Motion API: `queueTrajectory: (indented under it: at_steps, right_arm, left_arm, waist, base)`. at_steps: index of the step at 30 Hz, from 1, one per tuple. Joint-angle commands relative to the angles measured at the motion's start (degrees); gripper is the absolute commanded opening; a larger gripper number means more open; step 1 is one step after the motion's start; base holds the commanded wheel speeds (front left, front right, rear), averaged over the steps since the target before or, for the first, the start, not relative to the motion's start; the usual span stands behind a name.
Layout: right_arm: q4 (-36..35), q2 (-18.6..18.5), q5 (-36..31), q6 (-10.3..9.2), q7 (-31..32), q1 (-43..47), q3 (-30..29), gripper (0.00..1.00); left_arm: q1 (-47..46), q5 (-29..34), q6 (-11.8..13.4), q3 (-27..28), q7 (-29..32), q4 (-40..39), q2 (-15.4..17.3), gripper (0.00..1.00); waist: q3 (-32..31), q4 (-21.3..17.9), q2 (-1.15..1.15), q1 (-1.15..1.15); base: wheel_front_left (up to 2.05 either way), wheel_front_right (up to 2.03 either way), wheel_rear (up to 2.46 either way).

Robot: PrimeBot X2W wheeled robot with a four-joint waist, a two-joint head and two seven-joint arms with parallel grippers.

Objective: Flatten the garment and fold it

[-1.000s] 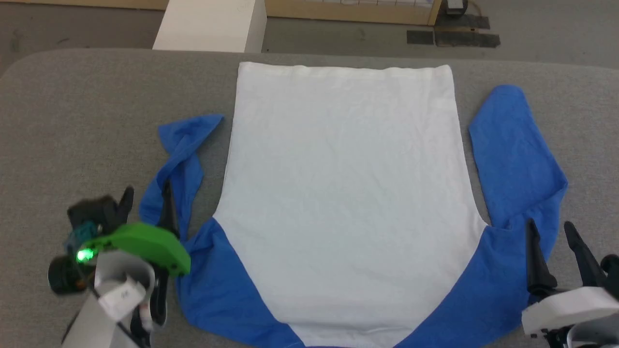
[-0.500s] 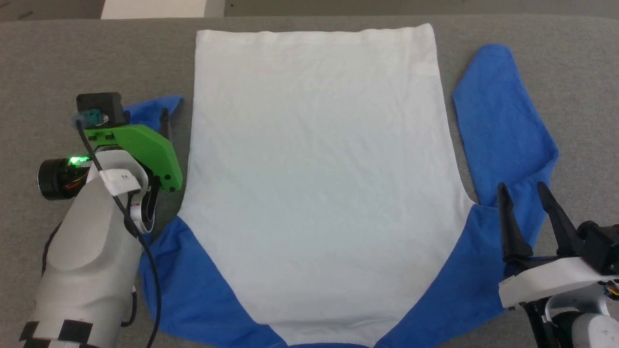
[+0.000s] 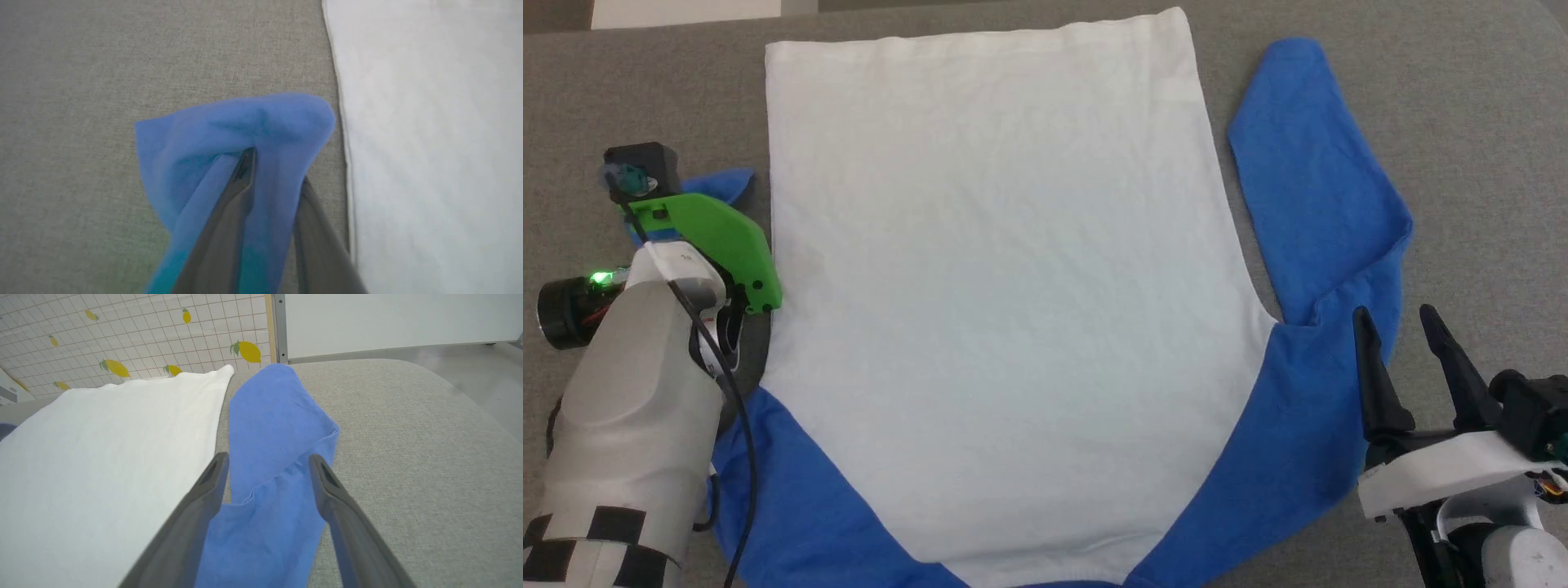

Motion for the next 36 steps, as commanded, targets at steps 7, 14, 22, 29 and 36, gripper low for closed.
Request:
queueTrajectory:
  at_steps: [7, 14, 22, 29, 36]
  right_arm:
    - [1.1, 0.0, 1.0, -0.08, -0.3, 0.6, -0.2, 1.00]
    - [0.8, 0.0, 1.5, -0.08, -0.1, 3.3, -1.5, 1.00]
    - [0.5, 0.0, 2.4, -0.08, 0.2, 5.3, -2.0, 1.00]
    - [1.0, 0.0, 3.2, -0.08, 0.1, 5.6, -1.4, 1.00]
    - [1.4, 0.0, 3.3, -0.08, 0.2, 5.1, -0.6, 1.00]
  left_arm:
    - [4.0, -3.4, -0.7, 3.9, -8.1, -3.6, 1.2, 0.00]
    - [12.2, -7.2, -0.6, 8.6, -9.4, -19.0, 4.7, 0.00]
    - [22.9, -7.8, 5.9, 9.3, -3.4, -46.5, 4.8, 0.00]
    - [27.3, -5.2, 7.6, -0.9, 0.2, -58.5, -0.3, 0.00]
    - [26.6, -5.4, 2.9, -14.9, 1.0, -49.3, -9.6, 0.00]
  waist:
    - [-5.1, 1.3, 0.00, -0.01]
    - [-10.2, 3.9, 0.00, -0.01]
    - [-13.1, 6.5, 0.00, -0.01]
    - [-14.0, 7.3, 0.00, -0.01]
    - [-13.9, 6.9, 0.00, -0.01]
  base:
    - [0.00, 0.00, 0.00]
    - [0.00, 0.00, 0.00]
    - [0.00, 0.00, 0.00]
    - [0.00, 0.00, 0.00]
    - [0.00, 0.00, 0.00]
